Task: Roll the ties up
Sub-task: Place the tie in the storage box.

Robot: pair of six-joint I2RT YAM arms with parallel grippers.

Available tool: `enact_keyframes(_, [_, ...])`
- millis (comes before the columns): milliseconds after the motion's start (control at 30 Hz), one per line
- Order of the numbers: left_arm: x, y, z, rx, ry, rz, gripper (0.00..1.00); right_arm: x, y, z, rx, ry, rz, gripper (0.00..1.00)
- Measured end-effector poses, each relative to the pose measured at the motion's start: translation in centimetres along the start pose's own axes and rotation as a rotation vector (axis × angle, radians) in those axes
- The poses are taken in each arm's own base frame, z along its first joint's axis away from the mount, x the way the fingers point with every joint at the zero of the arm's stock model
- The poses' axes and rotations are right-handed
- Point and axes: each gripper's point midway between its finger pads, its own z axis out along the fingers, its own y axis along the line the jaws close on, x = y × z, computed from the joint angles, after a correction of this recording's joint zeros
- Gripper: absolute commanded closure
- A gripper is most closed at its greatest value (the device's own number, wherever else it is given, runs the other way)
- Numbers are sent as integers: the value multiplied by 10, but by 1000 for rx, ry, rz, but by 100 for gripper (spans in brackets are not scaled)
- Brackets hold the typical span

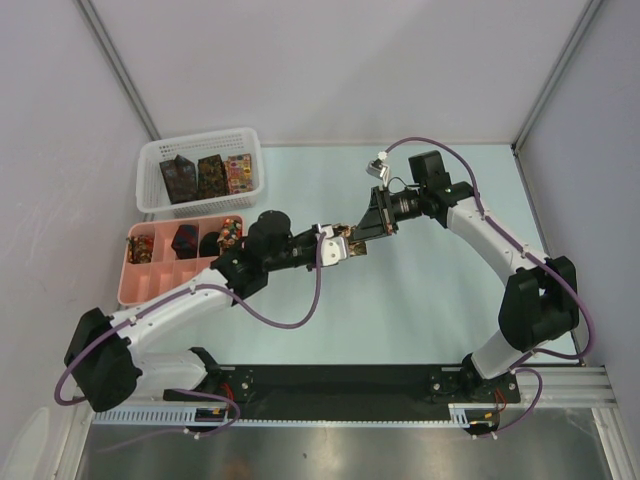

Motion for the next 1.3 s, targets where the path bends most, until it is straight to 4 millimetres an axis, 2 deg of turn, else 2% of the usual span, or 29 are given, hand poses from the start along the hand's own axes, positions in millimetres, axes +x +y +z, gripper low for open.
enact_keyframes(33, [0, 0, 0, 2, 3, -1, 34, 0, 0, 0, -1, 0, 1, 100])
enact_keyframes(67, [-1, 1, -1, 1, 6, -8, 2, 0, 0, 0, -1, 0, 3, 100])
enact_keyframes(200, [-5, -2, -3, 13, 21, -109, 1, -10, -1, -2, 0, -23, -21, 100])
enact_keyframes(267, [-10, 5, -8, -1, 25, -175, 1, -17, -1, -3, -7, -38, -28, 100])
enact_keyframes(400, [-29, 35, -35, -86, 11, -361, 1, -31, -10, -5, -6, -75, -28, 100])
enact_keyframes(533, [-53, 76, -70, -150, -67, -620, 1, -46, -14, -6, -19, -115, -7, 100])
enact_keyframes(633, [-45, 90, -88, -153, -107, -859, 0, -54, -11, -2, -47, -138, 7, 100])
enact_keyframes(667, [-37, 89, -88, -142, -115, -954, 0, -57, -8, -1, -62, -145, 12, 100])
enact_keyframes(800, [-13, 61, -78, -66, -107, -1223, 0, -62, 0, 12, -127, -157, 27, 100])
enact_keyframes(900, [-4, 48, -74, -40, -106, -1358, 0, -61, 6, 22, -179, -152, 62, 100])
enact_keyframes(1033, [-3, 47, -75, -43, -142, -1426, 1, -61, 13, 32, -231, -147, 94, 100])
enact_keyframes(1300, [-1, 44, -75, -46, -198, -1528, 3, -57, 30, 39, -285, -134, 95, 100])
